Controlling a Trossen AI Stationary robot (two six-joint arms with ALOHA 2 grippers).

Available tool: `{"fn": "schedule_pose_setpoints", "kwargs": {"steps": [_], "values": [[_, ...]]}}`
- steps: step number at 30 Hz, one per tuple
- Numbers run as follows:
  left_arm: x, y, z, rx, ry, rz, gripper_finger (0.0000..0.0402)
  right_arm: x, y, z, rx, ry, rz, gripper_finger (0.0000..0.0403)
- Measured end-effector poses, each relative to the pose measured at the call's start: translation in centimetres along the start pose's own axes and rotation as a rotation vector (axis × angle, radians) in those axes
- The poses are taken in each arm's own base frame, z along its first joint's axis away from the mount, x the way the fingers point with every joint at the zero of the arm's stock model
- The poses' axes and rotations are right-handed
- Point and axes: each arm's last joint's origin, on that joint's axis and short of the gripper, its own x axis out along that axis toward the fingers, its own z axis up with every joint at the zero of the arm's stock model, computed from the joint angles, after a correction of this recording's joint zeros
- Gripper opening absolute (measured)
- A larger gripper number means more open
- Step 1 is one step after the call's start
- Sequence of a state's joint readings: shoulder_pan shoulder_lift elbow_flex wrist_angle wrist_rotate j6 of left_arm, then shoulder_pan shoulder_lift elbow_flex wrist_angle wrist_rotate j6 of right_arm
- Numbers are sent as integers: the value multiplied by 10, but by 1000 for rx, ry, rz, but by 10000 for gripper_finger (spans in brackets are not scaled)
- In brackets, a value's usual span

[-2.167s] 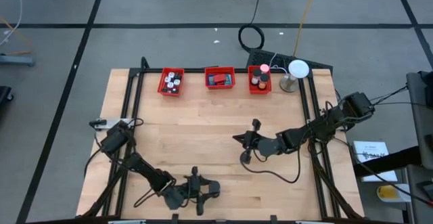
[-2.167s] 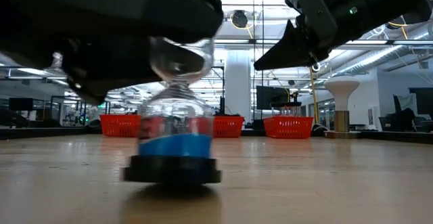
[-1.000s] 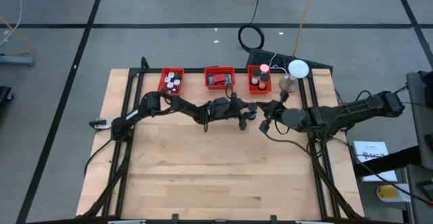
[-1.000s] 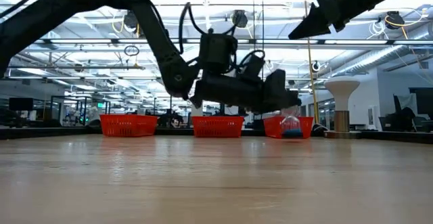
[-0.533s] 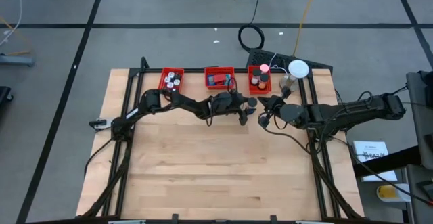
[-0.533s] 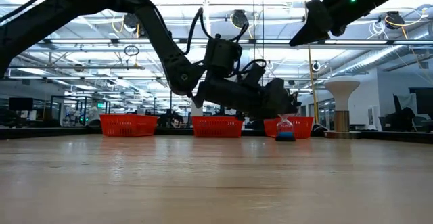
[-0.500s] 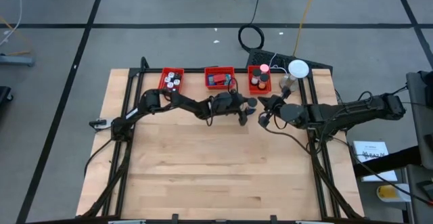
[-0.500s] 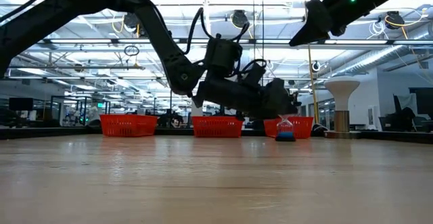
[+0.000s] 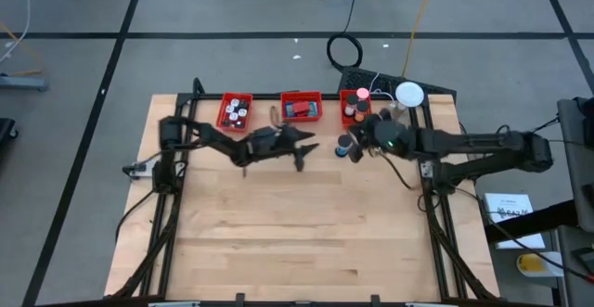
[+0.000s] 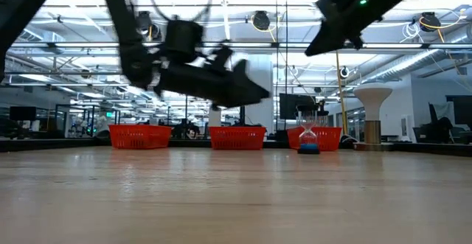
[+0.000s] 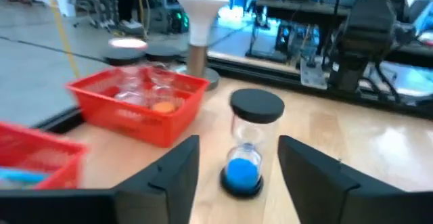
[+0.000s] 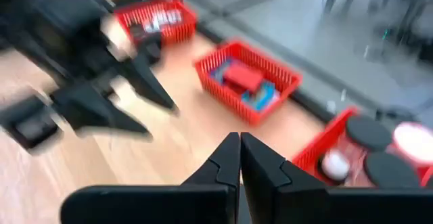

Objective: Pick & Place Office items
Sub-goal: Put the blue hour glass into the right red bin

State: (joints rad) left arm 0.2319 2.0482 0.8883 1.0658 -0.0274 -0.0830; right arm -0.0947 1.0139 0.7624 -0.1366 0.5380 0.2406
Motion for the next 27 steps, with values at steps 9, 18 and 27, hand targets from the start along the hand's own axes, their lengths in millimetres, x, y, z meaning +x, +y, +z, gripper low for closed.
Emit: {"fn": "schedule_pose_setpoints", "kwargs": {"steps": [9,18,27], "values": [[-88,9,-8,28,56,24,130,53,-13,33,38,457,0,21],[-134,9,-27,-1,12,51,79,91,-6,36,-193,864,102,122],[-140,3,-34,18,49,62,55,97,-2,35,-426,851,213,263]]}}
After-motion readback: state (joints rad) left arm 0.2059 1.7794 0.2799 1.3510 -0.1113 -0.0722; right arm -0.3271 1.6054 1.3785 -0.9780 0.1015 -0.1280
